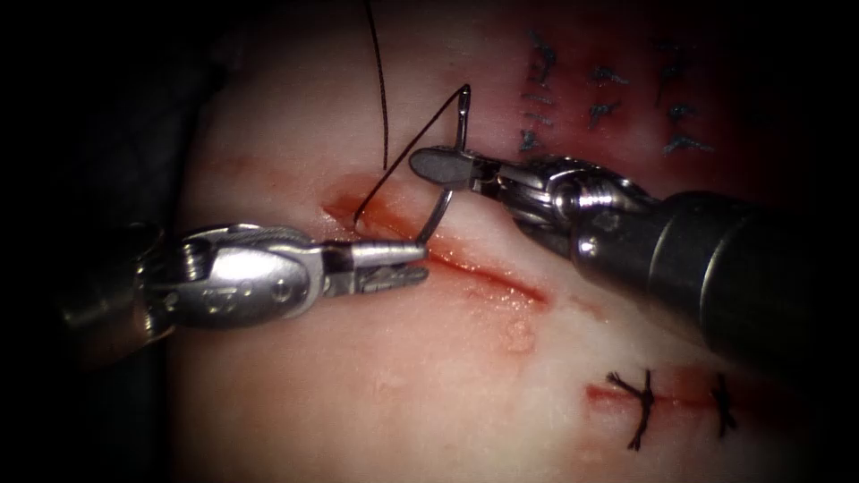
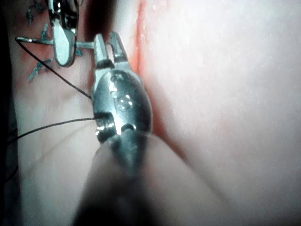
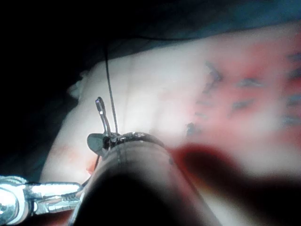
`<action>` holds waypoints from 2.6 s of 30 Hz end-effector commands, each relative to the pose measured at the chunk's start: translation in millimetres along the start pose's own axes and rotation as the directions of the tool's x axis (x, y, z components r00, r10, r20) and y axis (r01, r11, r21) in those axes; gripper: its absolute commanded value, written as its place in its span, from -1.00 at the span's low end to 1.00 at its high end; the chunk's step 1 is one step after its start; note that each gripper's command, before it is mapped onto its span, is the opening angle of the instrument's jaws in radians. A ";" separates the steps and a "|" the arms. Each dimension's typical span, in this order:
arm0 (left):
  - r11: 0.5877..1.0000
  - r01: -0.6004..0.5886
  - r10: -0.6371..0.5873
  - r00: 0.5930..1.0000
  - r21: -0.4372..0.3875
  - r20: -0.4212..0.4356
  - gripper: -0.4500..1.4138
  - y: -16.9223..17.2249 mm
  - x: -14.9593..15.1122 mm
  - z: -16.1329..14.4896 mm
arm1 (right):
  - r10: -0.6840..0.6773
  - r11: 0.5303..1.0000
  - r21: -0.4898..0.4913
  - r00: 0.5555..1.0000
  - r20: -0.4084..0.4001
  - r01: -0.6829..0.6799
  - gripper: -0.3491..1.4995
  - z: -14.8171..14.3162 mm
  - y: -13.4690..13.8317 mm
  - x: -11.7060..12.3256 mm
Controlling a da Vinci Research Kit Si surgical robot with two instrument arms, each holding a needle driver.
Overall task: Wound Closure
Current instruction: Pass the needle back to the right tool, then open the incision with the left gripper.
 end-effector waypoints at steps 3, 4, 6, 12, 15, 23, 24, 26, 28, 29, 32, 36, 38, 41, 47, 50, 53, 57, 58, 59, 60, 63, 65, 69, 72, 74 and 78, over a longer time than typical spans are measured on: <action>0.978 0.206 -0.207 0.978 0.006 0.024 0.31 -0.9 -0.3 -0.2 | -0.002 1.000 -0.012 1.000 -0.007 0.001 -1.00 0.9 0.5 0.8; 0.969 0.245 -0.243 0.968 -0.030 0.063 0.31 -1.2 -0.5 -1.1 | -0.017 1.000 -0.010 1.000 -0.021 0.017 -1.00 1.1 0.8 1.1; 0.962 0.266 -0.259 0.961 -0.065 0.100 0.32 -1.2 -0.6 -2.0 | -0.017 1.000 -0.012 1.000 -0.026 0.017 -1.00 1.3 1.0 1.3; 0.930 0.314 -0.268 0.935 -0.192 0.231 0.22 -1.5 -1.9 -6.7 | -0.095 0.995 -0.007 0.993 -0.065 0.095 -1.00 1.6 1.1 1.5; 0.914 0.309 -0.228 0.928 -0.265 0.296 0.01 -1.8 -3.1 -7.8 | -0.129 0.992 -0.005 0.989 -0.075 0.129 -1.00 1.4 0.9 1.3; 0.871 0.299 -0.108 0.890 -0.390 0.443 -0.89 -3.2 -8.1 -6.7 | -0.172 0.985 0.014 0.981 -0.090 0.174 -1.00 1.5 0.5 1.0; 0.864 0.298 -0.090 0.884 -0.405 0.459 -0.89 -3.1 -8.7 -6.4 | -0.183 0.983 0.015 0.979 -0.089 0.185 -1.00 1.6 0.4 1.0; 0.854 0.307 -0.076 0.873 -0.421 0.482 -0.89 -3.0 -10.0 -5.7 | -0.187 0.982 0.022 0.978 -0.088 0.190 -1.00 1.6 0.1 0.8; 0.845 0.309 -0.073 0.875 -0.436 0.479 -0.89 -2.6 -11.4 -4.6 | -0.208 0.977 0.026 0.974 -0.087 0.211 -1.00 1.8 -0.2 0.8; 0.846 0.306 -0.070 0.876 -0.437 0.478 -0.89 -2.4 -11.9 -4.1 | -0.208 0.977 0.025 0.974 -0.088 0.211 -1.00 1.9 -0.2 0.8; 0.846 0.309 -0.077 0.877 -0.434 0.474 -0.89 -2.4 -12.8 -3.0 | -0.224 0.974 0.024 0.970 -0.089 0.227 -1.00 2.2 -0.3 0.8; 0.847 0.312 -0.084 0.878 -0.431 0.471 -0.89 -2.7 -13.0 -1.7 | -0.236 0.971 0.022 0.968 -0.090 0.239 -1.00 2.2 -0.3 0.8; 0.844 0.319 -0.091 0.878 -0.432 0.471 -0.89 -2.8 -12.9 -1.2 | -0.237 0.971 0.024 0.967 -0.089 0.240 -1.00 2.2 -0.3 0.7; 0.844 0.324 -0.099 0.877 -0.427 0.470 -0.89 -2.9 -12.6 -0.6 | -0.243 0.969 0.024 0.966 -0.089 0.246 -1.00 2.1 -0.2 0.7; 0.843 0.333 -0.116 0.880 -0.423 0.461 -0.89 -3.1 -12.4 0.7 | -0.250 0.967 0.024 0.964 -0.089 0.253 -1.00 2.0 -0.1 0.7; 0.842 0.340 -0.125 0.879 -0.420 0.460 -0.89 -3.2 -12.4 1.2 | -0.250 0.967 0.025 0.964 -0.088 0.253 -1.00 2.0 -0.1 0.7; 0.844 0.330 -0.117 0.882 -0.422 0.456 -0.89 -3.5 -12.6 1.8 | -0.257 0.965 0.025 0.962 -0.089 0.260 -1.00 1.9 0.0 0.6; 0.848 0.319 -0.108 0.886 -0.424 0.450 -0.89 -4.0 -13.1 2.6 | -0.277 0.959 0.029 0.956 -0.093 0.281 -1.00 1.9 0.1 0.3; 0.850 0.313 -0.104 0.889 -0.424 0.446 -0.89 -4.1 -13.2 2.8 | -0.289 0.956 0.031 0.953 -0.093 0.293 -1.00 1.9 0.1 0.2; 0.848 0.304 -0.089 0.889 -0.435 0.448 -0.89 -4.2 -13.3 3.0 | -0.296 0.954 0.030 0.951 -0.093 0.300 -1.00 2.0 0.2 0.2; 0.842 0.302 -0.077 0.887 -0.446 0.456 -0.89 -4.2 -13.4 3.1 | -0.320 0.946 0.034 0.943 -0.093 0.324 -1.00 2.0 0.3 0.1; 0.822 0.285 -0.021 0.880 -0.493 0.474 -0.89 -4.5 -13.7 3.6 | -0.367 0.927 0.047 0.926 -0.091 0.372 -1.00 2.2 0.6 0.0; 0.807 0.280 0.014 0.871 -0.521 0.491 -0.89 -4.6 -13.8 3.8 | -0.369 0.926 0.046 0.925 -0.092 0.374 -1.00 2.3 0.8 0.1; 0.756 0.278 0.097 0.847 -0.592 0.522 -0.89 -4.4 -13.8 4.0 | -0.377 0.923 0.041 0.921 -0.095 0.382 -1.00 2.7 1.4 0.3; 0.713 0.296 0.171 0.806 -0.636 0.567 -0.42 -3.5 -13.9 4.0 | -0.401 0.913 0.036 0.911 -0.098 0.406 -1.00 3.1 1.7 0.3; 0.692 0.308 0.197 0.789 -0.653 0.581 -0.43 -3.2 -14.0 4.0 | -0.418 0.906 0.030 0.903 -0.097 0.422 -1.00 3.4 1.7 0.4; 0.661 0.326 0.237 0.764 -0.676 0.600 -0.29 -3.0 -14.1 3.9 | -0.486 0.872 0.004 0.866 -0.117 0.490 -1.00 4.8 1.7 0.2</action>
